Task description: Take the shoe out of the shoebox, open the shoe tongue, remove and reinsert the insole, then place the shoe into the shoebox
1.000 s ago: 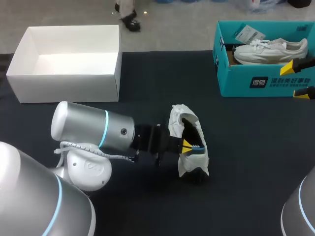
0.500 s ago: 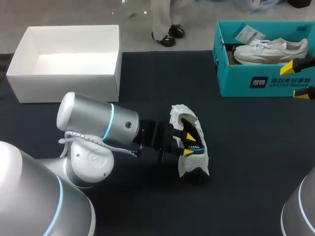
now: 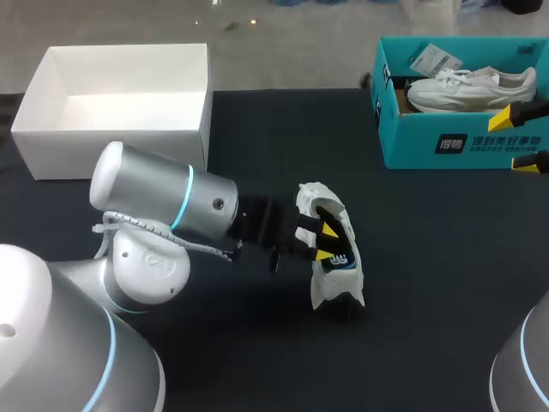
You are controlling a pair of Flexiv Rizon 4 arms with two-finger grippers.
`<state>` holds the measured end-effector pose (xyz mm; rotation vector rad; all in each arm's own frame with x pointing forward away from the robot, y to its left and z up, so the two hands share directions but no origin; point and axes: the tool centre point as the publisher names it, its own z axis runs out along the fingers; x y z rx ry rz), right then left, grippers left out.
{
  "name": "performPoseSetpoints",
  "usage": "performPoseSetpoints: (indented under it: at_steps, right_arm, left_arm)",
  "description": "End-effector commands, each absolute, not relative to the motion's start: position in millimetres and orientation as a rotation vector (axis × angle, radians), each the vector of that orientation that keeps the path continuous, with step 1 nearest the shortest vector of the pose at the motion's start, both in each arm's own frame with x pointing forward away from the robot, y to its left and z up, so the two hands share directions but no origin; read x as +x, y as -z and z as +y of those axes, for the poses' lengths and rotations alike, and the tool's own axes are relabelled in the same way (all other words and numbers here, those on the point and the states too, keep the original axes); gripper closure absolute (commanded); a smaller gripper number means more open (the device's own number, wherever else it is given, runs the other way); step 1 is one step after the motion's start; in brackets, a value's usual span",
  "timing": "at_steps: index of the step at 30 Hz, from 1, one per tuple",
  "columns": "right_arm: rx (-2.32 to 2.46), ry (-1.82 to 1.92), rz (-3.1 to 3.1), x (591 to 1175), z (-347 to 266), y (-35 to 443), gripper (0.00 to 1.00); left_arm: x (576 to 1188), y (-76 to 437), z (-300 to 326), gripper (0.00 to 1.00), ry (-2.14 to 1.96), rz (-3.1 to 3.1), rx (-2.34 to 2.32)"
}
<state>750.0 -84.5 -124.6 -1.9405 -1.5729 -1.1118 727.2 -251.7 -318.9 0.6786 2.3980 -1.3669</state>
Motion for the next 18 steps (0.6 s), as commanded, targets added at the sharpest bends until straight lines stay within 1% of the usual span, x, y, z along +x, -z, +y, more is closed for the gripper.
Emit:
performPoseSetpoints:
  at_steps: [1, 5, 8, 12, 18]
  right_arm:
    - [-1.944, 1.110, -1.572, 749.7, -84.0, 124.8, 0.00]
    - [-1.944, 1.110, -1.572, 749.7, -84.0, 124.8, 0.00]
    - [-1.944, 1.110, -1.572, 749.7, -84.0, 124.8, 0.00]
    - [-1.944, 1.110, -1.572, 749.7, -84.0, 124.8, 0.00]
    - [-1.944, 1.110, -1.572, 749.7, -84.0, 124.8, 0.00]
  left_arm:
    - [740.4, 302.0, -240.3, 1.00, 1.494, 2.474, 0.879]
    - [743.1, 295.1, -237.2, 1.00, 1.454, 2.639, 1.229]
    - [740.1, 295.5, -237.4, 1.00, 1.441, 2.770, 1.380]
    - [736.3, 292.9, -239.4, 1.00, 1.571, 2.819, 1.457]
    - [736.3, 292.9, -239.4, 1.00, 1.571, 2.819, 1.457]
